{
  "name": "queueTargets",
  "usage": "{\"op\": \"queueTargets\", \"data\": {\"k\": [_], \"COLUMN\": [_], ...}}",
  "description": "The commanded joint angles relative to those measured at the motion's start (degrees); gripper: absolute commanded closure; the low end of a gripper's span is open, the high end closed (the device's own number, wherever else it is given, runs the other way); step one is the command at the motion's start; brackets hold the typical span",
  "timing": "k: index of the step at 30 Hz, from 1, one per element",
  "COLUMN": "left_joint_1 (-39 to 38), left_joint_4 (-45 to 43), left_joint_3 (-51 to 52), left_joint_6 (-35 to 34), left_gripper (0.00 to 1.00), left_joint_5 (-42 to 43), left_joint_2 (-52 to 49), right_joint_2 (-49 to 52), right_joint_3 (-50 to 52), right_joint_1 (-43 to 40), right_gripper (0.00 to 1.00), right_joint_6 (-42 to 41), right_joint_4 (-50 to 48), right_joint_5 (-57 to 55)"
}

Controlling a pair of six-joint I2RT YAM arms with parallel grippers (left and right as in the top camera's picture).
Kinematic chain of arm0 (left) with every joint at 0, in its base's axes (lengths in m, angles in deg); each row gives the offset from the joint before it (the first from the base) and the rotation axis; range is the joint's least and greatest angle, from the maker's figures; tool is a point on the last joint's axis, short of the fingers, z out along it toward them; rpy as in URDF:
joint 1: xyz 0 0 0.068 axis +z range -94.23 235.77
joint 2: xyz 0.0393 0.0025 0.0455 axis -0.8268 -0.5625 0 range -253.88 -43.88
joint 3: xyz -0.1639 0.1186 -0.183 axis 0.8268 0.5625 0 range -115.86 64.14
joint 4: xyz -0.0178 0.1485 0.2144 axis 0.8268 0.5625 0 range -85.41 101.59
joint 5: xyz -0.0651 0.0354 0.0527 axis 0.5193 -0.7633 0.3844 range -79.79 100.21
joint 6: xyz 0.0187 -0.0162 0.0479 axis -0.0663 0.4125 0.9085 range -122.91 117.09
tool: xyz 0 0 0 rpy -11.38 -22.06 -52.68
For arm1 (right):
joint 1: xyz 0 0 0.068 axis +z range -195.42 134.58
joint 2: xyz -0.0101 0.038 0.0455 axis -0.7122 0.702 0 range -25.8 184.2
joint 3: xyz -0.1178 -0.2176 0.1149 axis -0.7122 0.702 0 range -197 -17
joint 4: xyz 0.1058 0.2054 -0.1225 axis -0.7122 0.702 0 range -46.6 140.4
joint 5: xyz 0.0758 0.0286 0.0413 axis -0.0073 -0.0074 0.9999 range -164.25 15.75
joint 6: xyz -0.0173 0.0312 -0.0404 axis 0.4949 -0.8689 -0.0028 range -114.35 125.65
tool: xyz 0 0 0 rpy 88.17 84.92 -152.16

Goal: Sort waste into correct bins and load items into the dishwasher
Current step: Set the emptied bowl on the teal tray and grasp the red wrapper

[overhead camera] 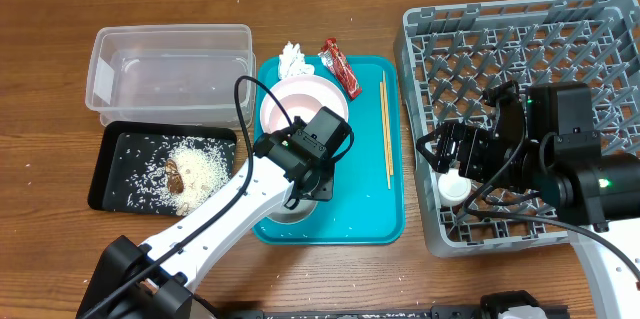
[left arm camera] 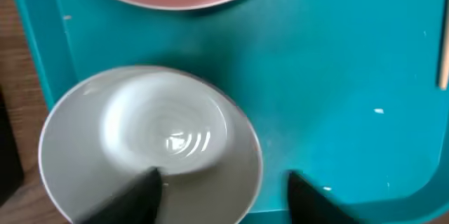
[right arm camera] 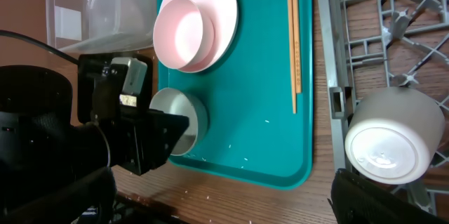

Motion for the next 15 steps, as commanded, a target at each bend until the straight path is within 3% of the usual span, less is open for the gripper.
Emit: {"op": "queueTargets", "data": {"k": [1, 4, 5, 6, 8, 12, 15], "left_joint_1": [1.3, 3.2, 4.8, 5.7, 7.4, 11.1, 12.1], "left_joint_4": [0.0, 0.3, -1.2, -2.5, -5.0, -6.2, -6.2], "left_joint_3": [-4.8, -12.6, -18.1, -20.7, -24.4, -33.3, -41.2], "left_joint_6": [1.8, 6.8, 10.4, 12.5, 15.5, 17.6, 19.5], "left_gripper": [0.34, 0.32, 0.25, 0.24, 0.28, 0.3, 0.25], "left_joint_5": [-1.1, -0.6, -0.4, -0.2, 1.0, 4.2, 6.8], "left_joint_2": [0.9, 0.9, 0.8, 0.5, -0.6, -8.8, -17.6], "right_joint_2": [0.0, 0.0, 0.0, 0.0, 0.0, 0.0, 0.0], "right_joint_3": [-0.8, -0.8, -0.8, -0.8, -0.8, -0.8, -0.8], "right_joint_1": [0.0, 0.0, 0.0, 0.0, 0.0, 0.0, 0.0], "right_gripper": [0.0, 0.0, 0.0, 0.0, 0.0, 0.0, 0.0], "right_joint_6": [0.4, 0.5, 0.4, 0.4, 0.4, 0.4, 0.4], "right_joint_4": [-0.2, -0.3, -0.3, -0.3, -0.2, -0.3, -0.6], "right_joint_5": [-0.3, -0.3, -0.3, -0.3, -0.3, -0.3, -0.3]}}
